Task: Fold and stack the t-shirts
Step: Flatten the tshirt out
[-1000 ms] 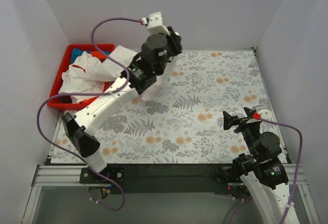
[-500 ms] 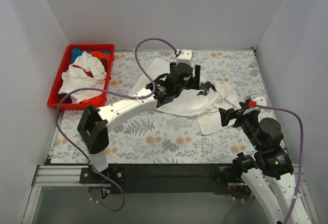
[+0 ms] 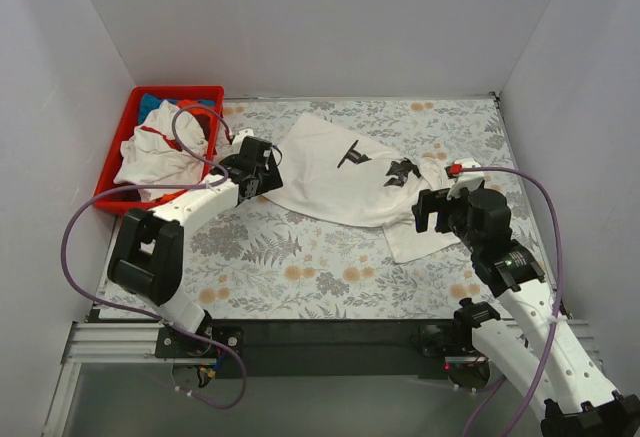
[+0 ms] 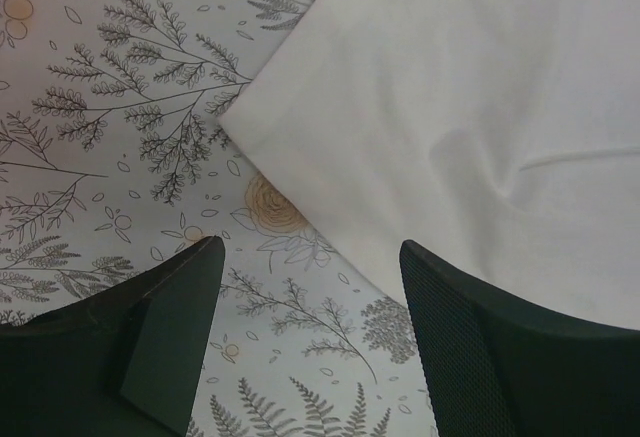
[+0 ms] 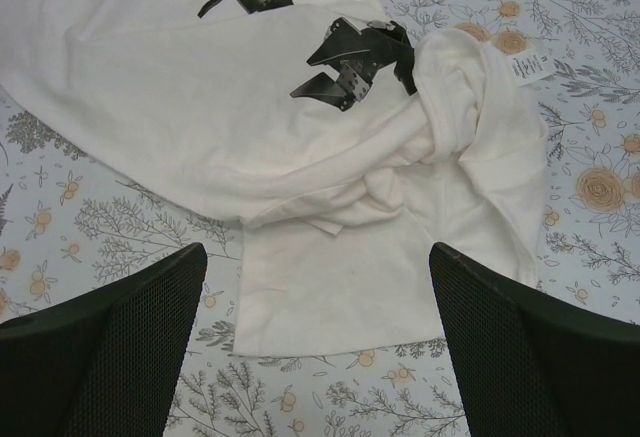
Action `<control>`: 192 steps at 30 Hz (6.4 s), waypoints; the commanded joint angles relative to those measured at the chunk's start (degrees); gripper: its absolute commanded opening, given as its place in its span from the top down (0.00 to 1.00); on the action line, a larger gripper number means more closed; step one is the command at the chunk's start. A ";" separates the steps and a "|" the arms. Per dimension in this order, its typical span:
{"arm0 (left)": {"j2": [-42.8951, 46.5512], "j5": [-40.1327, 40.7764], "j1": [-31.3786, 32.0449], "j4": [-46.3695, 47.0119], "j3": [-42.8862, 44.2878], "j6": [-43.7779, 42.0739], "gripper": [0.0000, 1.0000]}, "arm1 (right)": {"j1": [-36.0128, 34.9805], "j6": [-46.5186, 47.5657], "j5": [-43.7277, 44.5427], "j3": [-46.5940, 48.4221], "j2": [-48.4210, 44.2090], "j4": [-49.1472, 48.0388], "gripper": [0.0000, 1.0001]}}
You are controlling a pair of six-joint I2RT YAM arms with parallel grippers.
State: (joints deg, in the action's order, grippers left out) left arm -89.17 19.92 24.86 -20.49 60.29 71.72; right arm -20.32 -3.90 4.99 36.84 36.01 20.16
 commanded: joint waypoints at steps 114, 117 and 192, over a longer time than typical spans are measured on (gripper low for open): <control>9.89 5.74 -12.82 -0.69 -9.84 6.41 1.00 | 16.11 -6.83 -10.25 15.05 44.15 2.60 0.38; 9.63 5.48 -12.82 -0.60 -9.58 6.41 1.00 | 11.54 -6.73 -13.07 11.33 41.08 2.51 0.38; 11.12 9.79 -13.44 -0.16 -10.19 4.83 1.00 | 22.95 -13.86 -8.69 30.91 74.35 -10.41 0.48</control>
State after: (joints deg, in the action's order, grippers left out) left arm -78.15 29.65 11.77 -21.23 49.60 76.71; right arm 2.22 -18.20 -4.49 63.77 104.73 12.19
